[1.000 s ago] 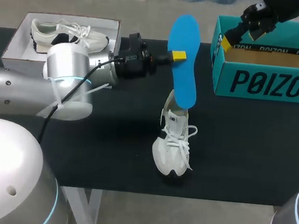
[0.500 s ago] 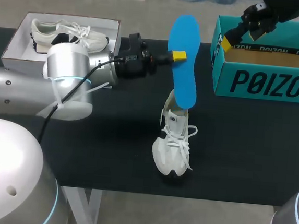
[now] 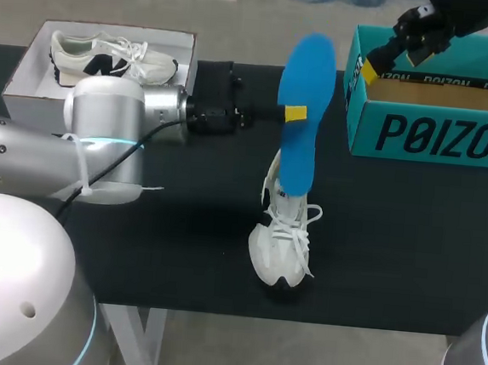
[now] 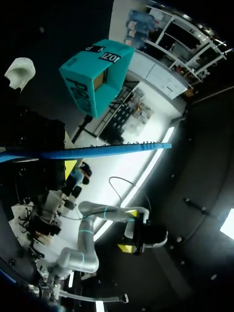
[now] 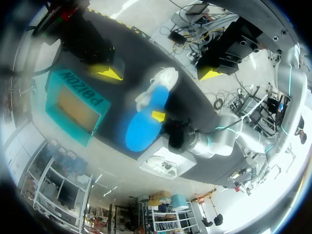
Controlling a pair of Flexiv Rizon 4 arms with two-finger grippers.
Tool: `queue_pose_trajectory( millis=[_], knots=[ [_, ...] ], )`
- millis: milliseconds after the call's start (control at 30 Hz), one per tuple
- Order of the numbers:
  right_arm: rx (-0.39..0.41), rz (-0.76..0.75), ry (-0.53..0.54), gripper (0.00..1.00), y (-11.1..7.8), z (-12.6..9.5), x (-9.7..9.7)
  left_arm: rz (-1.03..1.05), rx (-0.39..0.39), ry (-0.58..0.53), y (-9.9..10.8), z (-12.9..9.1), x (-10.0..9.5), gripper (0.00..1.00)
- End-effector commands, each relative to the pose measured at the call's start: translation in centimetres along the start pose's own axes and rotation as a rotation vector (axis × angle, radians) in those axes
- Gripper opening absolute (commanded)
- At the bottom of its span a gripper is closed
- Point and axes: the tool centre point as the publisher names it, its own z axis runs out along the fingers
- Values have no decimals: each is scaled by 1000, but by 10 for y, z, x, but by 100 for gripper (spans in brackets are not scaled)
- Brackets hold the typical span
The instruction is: Take the shoe out of the shoebox, open the shoe tongue, remove and reinsert the insole, then place the shoe into the shoebox
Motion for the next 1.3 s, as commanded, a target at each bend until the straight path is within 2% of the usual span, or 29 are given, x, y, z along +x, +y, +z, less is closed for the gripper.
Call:
queue_pose_trajectory(
  millis=[33, 200, 267, 1267, 1300],
  knots=[
    [6, 1, 0, 100, 3, 1, 0, 240, -74, 40, -5, -9, 8, 0],
    [6, 1, 0, 100, 3, 1, 0, 307, -102, 27, -6, -11, 9, 0],
    [6, 1, 0, 100, 3, 1, 0, 313, -153, -22, -7, -11, 9, 0],
    [6, 1, 0, 100, 3, 1, 0, 313, -153, -22, -7, -11, 9, 0],
    [6, 1, 0, 100, 3, 1, 0, 373, -155, -8, -5, -8, 11, 0]
  ],
)
